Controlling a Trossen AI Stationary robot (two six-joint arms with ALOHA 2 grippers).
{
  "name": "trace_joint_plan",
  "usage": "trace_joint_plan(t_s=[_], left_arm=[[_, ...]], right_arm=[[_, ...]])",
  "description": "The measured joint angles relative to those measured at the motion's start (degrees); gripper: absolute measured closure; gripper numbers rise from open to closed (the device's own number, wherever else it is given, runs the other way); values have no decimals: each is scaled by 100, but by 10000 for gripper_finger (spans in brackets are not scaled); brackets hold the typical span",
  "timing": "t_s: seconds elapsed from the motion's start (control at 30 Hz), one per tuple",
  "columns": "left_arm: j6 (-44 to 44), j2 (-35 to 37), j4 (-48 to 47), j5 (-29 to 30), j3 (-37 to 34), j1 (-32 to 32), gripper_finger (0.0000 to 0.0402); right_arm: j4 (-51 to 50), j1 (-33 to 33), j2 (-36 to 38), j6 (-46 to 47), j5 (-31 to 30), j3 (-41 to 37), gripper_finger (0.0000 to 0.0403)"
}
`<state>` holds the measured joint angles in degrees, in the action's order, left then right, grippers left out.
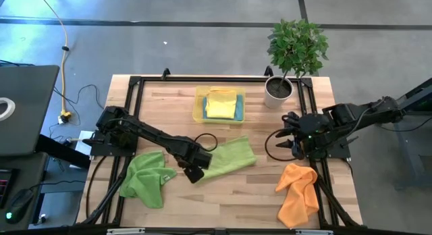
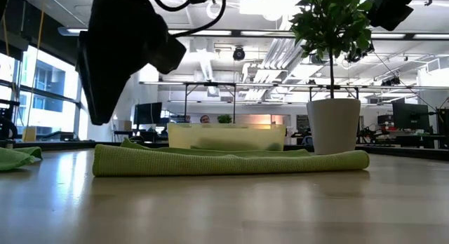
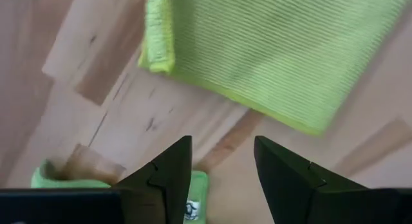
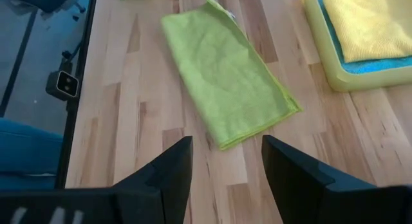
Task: Fold microfiber towels
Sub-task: Fold the light green microfiber cloth
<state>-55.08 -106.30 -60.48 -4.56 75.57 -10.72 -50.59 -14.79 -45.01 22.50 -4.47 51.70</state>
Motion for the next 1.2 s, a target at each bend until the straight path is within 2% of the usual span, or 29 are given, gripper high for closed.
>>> trace_joint_plan(t_s=[0.2,0.53,0.83,1.03,1.2], left_arm=[[-1030,0,557,47,-188,-221,245],[-2521,0,1759,842,-874,-273,245],[-3267,0,1790,1386,-1124,-292,245],[-3604,-33,1838,1467,-1148,-310,245],[-4283,-11,1944,1596,-1315,-446,245]], right_arm=[[0,0,0,-27,0,0,224],[0,0,0,-4,-2,0,224],[169,7,0,-745,-5,0,224],[320,7,-2,-683,-5,0,224],[604,7,-4,-140,-7,0,224]])
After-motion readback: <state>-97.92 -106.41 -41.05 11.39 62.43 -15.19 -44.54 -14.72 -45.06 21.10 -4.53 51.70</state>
